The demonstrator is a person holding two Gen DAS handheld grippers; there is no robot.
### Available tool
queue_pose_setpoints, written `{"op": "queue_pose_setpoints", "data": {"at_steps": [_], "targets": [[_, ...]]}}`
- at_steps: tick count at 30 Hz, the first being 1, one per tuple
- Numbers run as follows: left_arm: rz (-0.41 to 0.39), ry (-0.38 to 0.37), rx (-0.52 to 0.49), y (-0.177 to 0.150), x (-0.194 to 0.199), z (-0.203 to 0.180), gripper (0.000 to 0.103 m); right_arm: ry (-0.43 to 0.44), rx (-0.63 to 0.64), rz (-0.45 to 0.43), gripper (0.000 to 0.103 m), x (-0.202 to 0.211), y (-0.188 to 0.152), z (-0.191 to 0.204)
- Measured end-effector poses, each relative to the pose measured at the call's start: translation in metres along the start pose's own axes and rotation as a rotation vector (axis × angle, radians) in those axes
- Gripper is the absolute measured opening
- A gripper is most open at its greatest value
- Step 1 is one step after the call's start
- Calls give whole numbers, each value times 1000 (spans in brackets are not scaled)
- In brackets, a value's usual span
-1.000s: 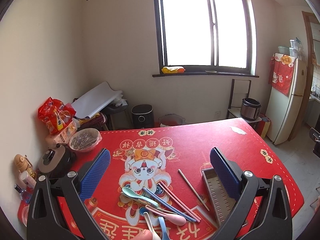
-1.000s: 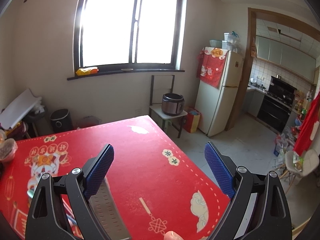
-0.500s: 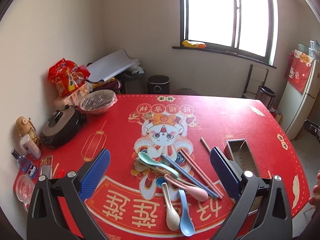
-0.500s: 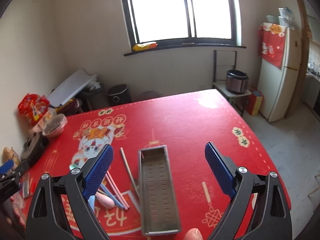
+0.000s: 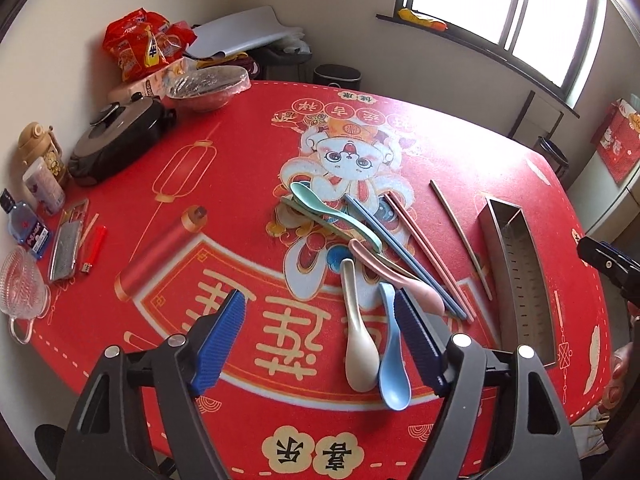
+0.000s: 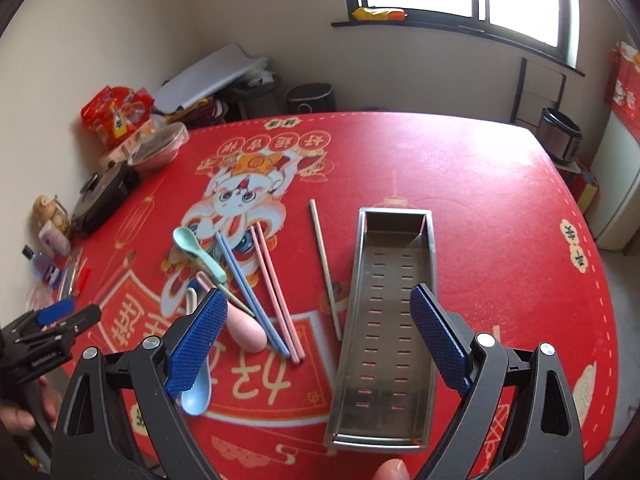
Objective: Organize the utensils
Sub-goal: 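Move both tools down toward the spoons on the red tablecloth, then close the right tool on the light blue spoon handle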
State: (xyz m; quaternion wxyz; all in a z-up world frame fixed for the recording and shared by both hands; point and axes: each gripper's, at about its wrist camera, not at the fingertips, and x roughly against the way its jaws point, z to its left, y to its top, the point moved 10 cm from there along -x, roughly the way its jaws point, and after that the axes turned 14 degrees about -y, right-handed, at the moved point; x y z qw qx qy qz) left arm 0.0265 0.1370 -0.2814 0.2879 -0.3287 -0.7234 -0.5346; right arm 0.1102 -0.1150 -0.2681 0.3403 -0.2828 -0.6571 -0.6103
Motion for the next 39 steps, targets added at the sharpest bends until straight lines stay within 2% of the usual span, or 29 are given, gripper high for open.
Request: {"op": "queue_pose_setpoints", "data": {"at_steps": [3,7,11,18,21,23,25,28,39], "targets": [[6,0,22,-8,0,6,74,52,26,43,90,-11,-11,20],[9,-5,61,-17,-3,17,74,86,106,24,90,-17,-21,50],[16,18,55,-22,-7,27,74,167,150,101,90,-32,-39,82],[16,-20,15,-21,-8,38,74,146,179,192,89,-65,-74,109],[-5,-29,22,-16,-5,51,73,139,200,219,69,-76,-86,121],[-17,-31,24,-13,-2,58,70,109,225,219,64,-83,-92,127],[-18,-39,24,-11,-2,64,66,120,225,225,52,-88,-96,135],[-6,-56,15,-8,-5,69,61,142,203,257,40,-93,-103,143],[6,-95,-22,0,-10,74,59,221,122,333,23,-101,-110,159]]}}
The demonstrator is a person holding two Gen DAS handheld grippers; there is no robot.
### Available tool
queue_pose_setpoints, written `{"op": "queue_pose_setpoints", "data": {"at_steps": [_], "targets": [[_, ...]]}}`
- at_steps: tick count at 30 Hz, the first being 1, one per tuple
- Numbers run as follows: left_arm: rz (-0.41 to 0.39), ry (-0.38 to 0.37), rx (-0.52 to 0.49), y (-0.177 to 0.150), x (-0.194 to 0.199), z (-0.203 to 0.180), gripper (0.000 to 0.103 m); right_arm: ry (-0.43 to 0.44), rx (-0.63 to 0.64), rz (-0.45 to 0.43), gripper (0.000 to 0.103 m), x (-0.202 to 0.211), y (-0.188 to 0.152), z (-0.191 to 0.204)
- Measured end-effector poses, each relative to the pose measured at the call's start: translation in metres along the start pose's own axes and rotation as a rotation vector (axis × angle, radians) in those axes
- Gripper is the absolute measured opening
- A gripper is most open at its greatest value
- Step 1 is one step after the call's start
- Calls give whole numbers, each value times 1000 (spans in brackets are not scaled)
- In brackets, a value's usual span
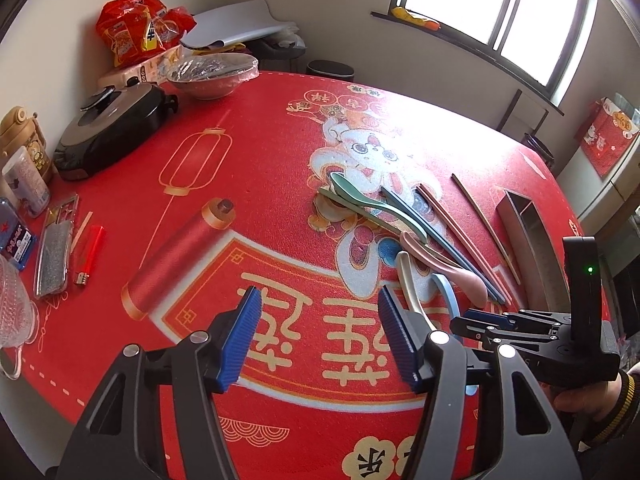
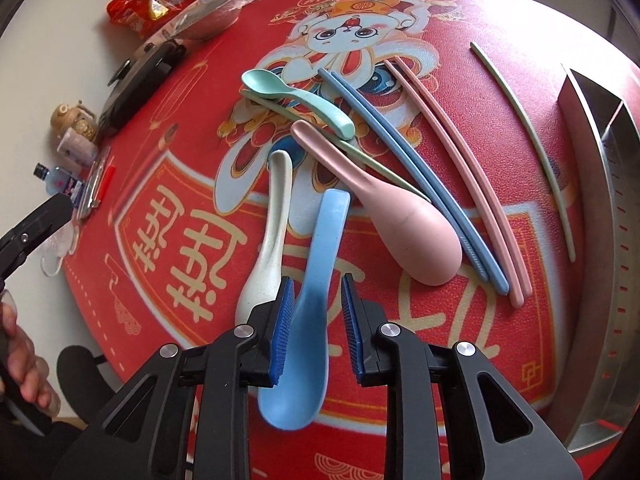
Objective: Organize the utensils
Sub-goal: 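Close the right tool on the light blue spoon handle, then close the left tool on the cream-white spoon while the right tool holds the blue spoon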
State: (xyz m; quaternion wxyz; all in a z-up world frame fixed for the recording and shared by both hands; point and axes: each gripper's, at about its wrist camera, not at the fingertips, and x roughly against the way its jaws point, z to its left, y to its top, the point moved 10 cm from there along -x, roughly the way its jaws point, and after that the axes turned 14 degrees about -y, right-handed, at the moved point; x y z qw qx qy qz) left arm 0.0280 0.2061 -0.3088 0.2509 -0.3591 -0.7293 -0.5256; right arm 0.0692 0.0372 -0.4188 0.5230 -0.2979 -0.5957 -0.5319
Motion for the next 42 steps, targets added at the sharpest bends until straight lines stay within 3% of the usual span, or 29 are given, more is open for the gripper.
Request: {"op": "queue_pose_setpoints", "data": {"at_steps": [4,10,22,29,36,42], "targets": [[-6,-3,6,2,1,1,59,36,-27,24,20,-4,-2,-1],[-10,-4,-2,2,3,-4,59,82,0,44,7,-4,-6,9],[7,15,29,-11,8,-7,59,86,55,68,7,-8,-17,17],[27,5,58,-18,5,-19,59,135,41,18,5,10,-15,0],[116,-122,182,-34,-32,-39,55,155,17,-67,5,40,-8,-33],[220,-197,252,-54,-76,-59,41,150,-14,-149,5,71,-6,-73]]}}
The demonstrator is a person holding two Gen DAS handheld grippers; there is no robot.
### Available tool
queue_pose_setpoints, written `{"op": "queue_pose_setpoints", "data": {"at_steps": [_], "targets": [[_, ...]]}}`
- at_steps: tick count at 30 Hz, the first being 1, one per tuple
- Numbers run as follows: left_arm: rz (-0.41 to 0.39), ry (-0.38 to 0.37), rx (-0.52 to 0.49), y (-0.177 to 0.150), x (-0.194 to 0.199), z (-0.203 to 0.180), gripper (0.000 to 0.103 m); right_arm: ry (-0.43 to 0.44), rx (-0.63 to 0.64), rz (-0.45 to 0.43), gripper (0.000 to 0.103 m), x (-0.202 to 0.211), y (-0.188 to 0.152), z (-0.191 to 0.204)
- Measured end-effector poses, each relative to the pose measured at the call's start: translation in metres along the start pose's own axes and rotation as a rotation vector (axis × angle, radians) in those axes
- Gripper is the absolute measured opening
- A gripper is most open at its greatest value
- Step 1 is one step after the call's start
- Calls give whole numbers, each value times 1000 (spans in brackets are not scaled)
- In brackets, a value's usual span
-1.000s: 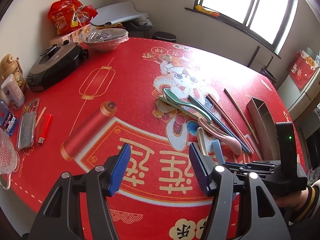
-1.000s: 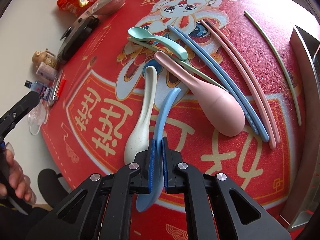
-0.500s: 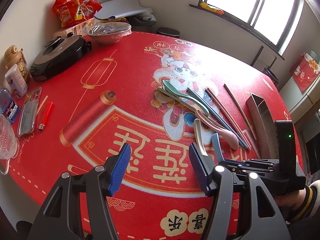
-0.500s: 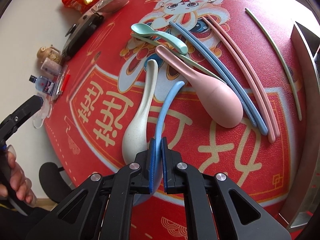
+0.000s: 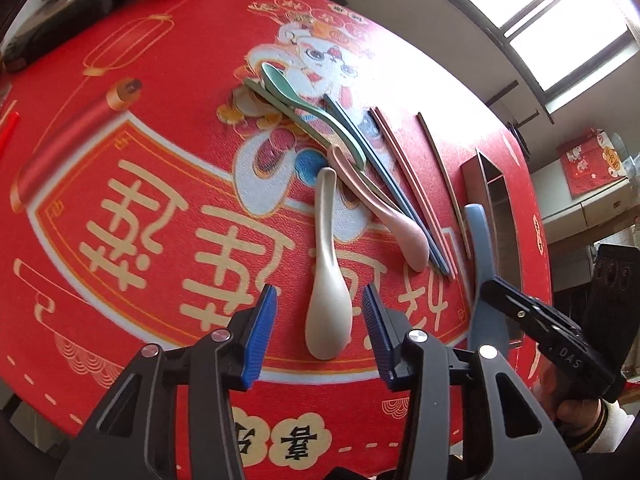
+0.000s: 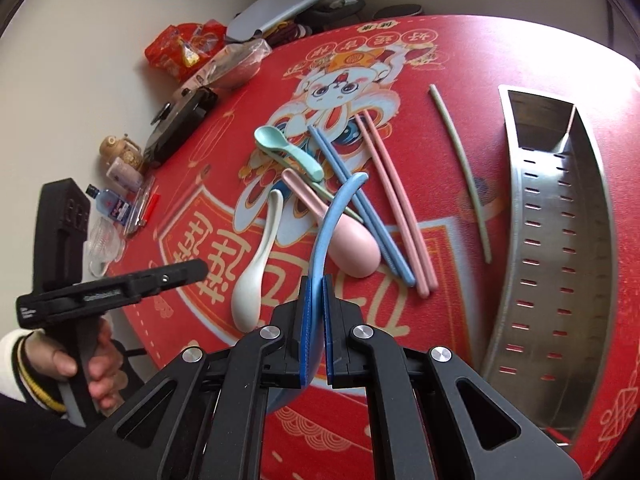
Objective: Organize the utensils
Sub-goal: 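Close the left tool on the cream-white spoon while the right tool holds the blue spoon, then carry both held spoons over to the steel tray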
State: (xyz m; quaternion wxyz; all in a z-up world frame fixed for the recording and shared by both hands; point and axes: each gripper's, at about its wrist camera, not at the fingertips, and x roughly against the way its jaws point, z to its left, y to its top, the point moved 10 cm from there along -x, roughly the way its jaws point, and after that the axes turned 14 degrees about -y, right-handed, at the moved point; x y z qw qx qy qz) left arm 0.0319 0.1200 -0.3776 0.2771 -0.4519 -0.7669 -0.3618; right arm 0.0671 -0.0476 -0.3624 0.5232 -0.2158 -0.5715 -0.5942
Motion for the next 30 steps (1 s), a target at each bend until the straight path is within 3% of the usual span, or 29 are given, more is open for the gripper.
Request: {"op": "queue_pose_setpoints", "data": {"at_steps": [9,20,30], "targets": [[55,85,-24,-7,-37,2,37,-24,-38,-24,5,18,-2,-42],[63,86,-57,-10,-42,-6,25,-22,-47,-30,5,22,-4,-50],[86,85,-187,-12,-46,-37,22,-27,-59,-32,5,25,-5,-52]]}}
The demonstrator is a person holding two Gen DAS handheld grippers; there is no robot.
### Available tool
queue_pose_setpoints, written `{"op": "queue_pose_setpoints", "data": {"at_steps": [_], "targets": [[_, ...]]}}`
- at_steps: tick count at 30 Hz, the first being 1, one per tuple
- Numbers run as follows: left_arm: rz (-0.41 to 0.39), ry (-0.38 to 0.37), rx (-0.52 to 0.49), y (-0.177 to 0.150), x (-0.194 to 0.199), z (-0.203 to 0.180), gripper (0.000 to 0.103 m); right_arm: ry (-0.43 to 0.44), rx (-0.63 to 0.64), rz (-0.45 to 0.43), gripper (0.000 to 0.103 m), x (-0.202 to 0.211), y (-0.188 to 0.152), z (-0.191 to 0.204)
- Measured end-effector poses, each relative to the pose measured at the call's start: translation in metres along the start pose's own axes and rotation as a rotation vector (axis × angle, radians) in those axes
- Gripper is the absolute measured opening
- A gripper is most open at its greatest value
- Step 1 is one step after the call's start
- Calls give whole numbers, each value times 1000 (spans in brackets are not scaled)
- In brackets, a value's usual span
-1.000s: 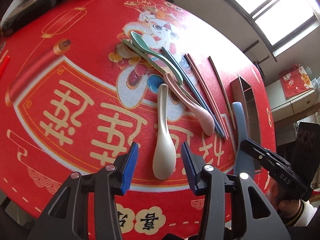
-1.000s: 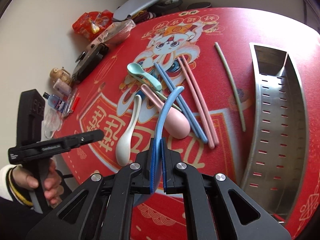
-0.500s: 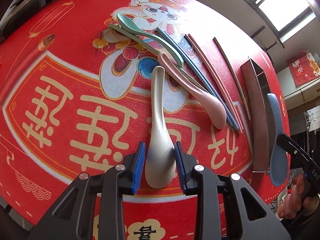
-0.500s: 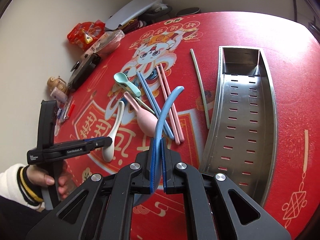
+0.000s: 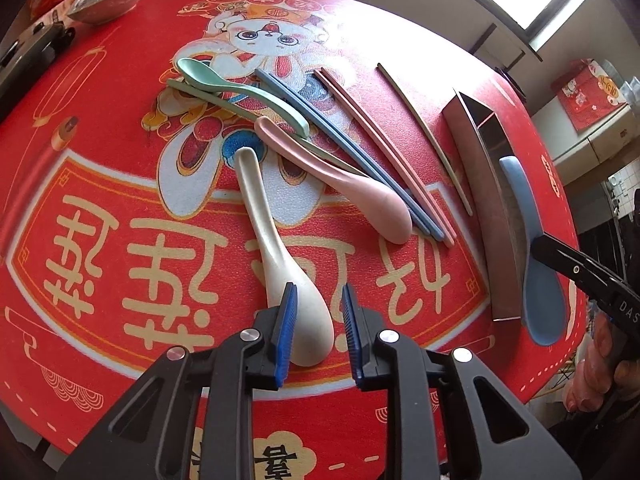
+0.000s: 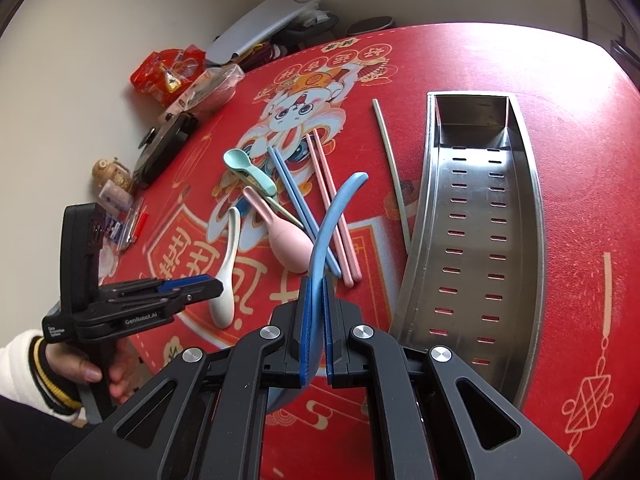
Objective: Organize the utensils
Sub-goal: 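Carry both held spoons over to the steel tray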
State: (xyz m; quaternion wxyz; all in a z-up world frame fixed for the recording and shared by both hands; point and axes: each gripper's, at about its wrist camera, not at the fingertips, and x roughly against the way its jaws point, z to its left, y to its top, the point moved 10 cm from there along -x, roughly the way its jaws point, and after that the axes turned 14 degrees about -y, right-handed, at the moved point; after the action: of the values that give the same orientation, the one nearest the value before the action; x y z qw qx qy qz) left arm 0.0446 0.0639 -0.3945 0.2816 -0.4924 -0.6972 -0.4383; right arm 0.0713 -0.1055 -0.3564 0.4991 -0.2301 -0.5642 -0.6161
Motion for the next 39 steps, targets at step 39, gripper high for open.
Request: {"op": "queue_pose_setpoints", "data": {"at_steps": [39], "targets": [[7,-27,-10,5,-3,-3,22,-22,-60,-13,5,4,-3,-16]]}}
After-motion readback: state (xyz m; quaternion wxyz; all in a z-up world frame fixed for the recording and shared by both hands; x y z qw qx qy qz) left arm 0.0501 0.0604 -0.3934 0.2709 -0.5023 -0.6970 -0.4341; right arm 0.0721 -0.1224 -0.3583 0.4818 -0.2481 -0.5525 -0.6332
